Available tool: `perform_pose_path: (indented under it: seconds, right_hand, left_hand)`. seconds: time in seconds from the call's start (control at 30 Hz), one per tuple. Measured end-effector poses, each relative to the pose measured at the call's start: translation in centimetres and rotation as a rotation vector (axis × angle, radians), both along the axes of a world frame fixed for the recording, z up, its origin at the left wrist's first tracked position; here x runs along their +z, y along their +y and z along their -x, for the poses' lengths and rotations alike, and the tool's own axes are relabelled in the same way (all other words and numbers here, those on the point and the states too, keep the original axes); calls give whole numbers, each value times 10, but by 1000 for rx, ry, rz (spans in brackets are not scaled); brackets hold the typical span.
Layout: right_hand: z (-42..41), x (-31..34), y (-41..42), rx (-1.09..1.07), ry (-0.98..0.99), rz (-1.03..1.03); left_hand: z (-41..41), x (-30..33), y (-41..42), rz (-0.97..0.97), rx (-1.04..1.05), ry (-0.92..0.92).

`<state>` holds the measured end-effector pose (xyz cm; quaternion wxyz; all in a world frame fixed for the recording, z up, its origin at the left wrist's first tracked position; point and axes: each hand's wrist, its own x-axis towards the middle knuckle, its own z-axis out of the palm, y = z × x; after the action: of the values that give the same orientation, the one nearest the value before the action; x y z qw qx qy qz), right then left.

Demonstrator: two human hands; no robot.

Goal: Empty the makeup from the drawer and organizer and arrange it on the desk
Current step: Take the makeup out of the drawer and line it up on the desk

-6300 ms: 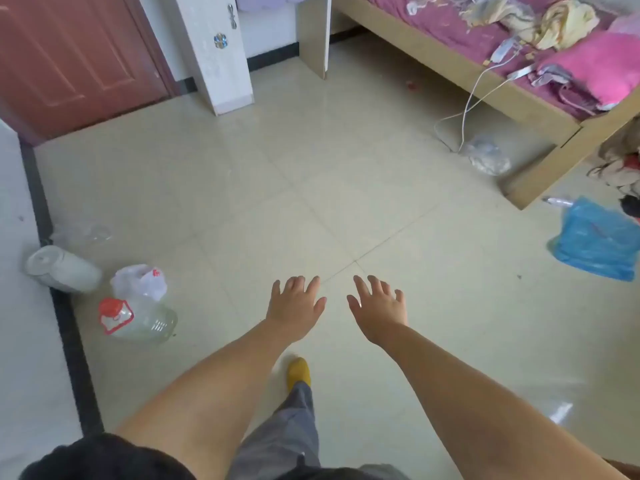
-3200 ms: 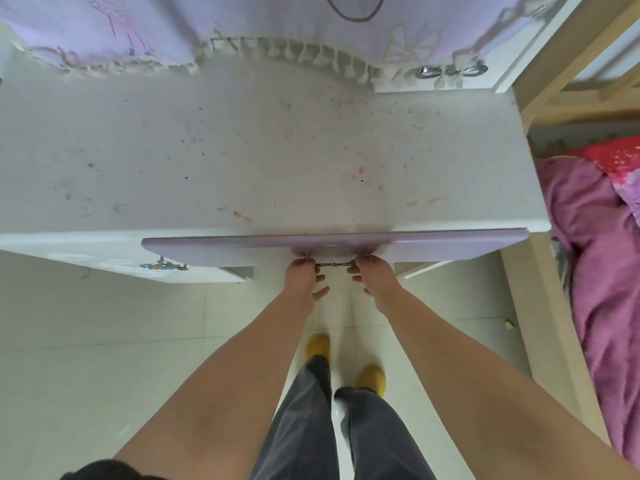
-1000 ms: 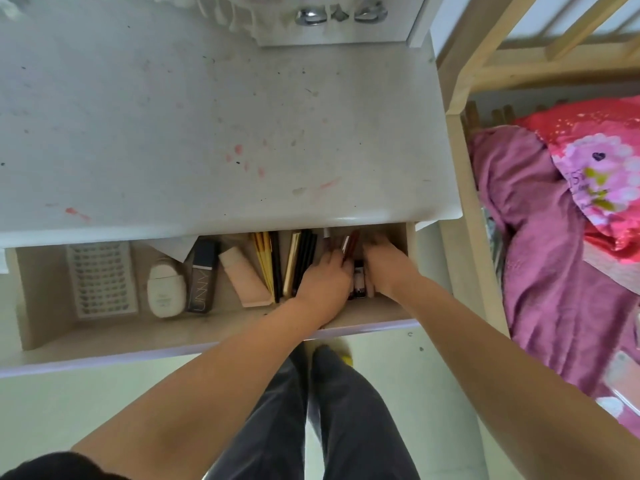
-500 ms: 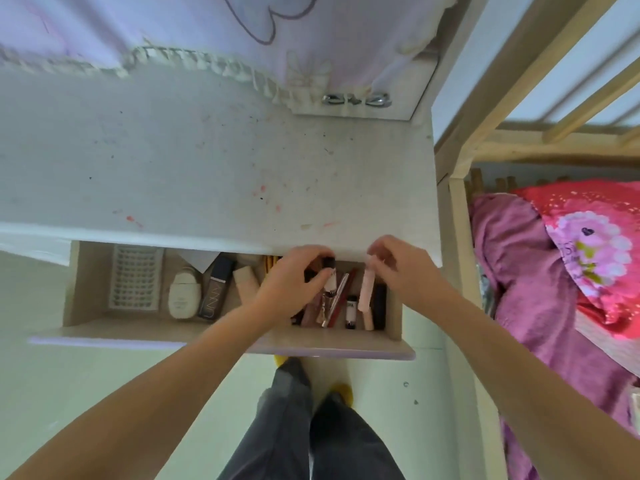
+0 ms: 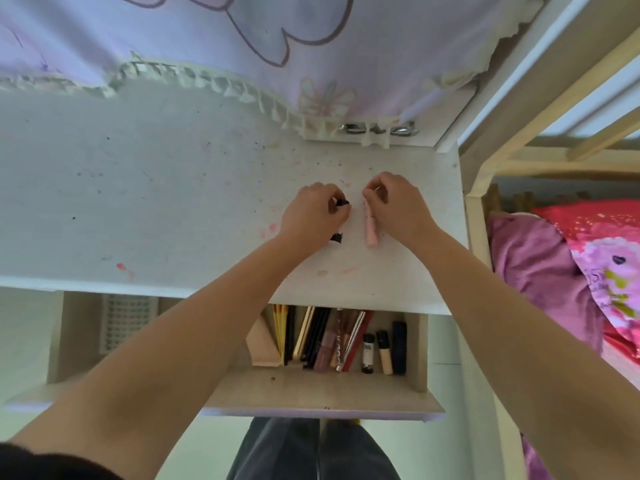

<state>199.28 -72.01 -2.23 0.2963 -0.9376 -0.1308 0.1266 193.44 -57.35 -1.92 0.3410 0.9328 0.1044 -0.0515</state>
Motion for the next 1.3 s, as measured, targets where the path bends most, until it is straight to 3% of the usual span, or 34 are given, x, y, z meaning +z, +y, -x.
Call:
perform_pose_path:
  seconds: [0.3, 0.47, 0.6, 0.7, 0.8, 1.0, 1.2, 1.3]
  right_hand:
    - [19, 11, -11, -86, 35, -69]
    - [103, 30, -50, -108, -6, -206]
    - [190, -17, -69, 90, 224, -51]
    - [196, -67, -64, 7, 363, 106]
    - [172, -93, -50, -146, 391, 182]
    - [148, -127, -38, -138, 360, 276]
    - [154, -118, -34, -147, 406, 352]
    - [161, -111, -37, -163, 454, 280]
  left_hand:
    - [15, 3, 0, 11, -4, -29]
    - [102, 13, -8, 83, 79, -201]
    - [177, -26, -37, 33, -168, 175]
    - [174, -62, -52, -68, -93, 398]
    - [155, -89, -62, -168, 27, 449]
    - [139, -112, -72, -246, 9, 455]
    - [154, -95, -62, -61, -56, 451]
    - [170, -78, -48, 0, -104, 447]
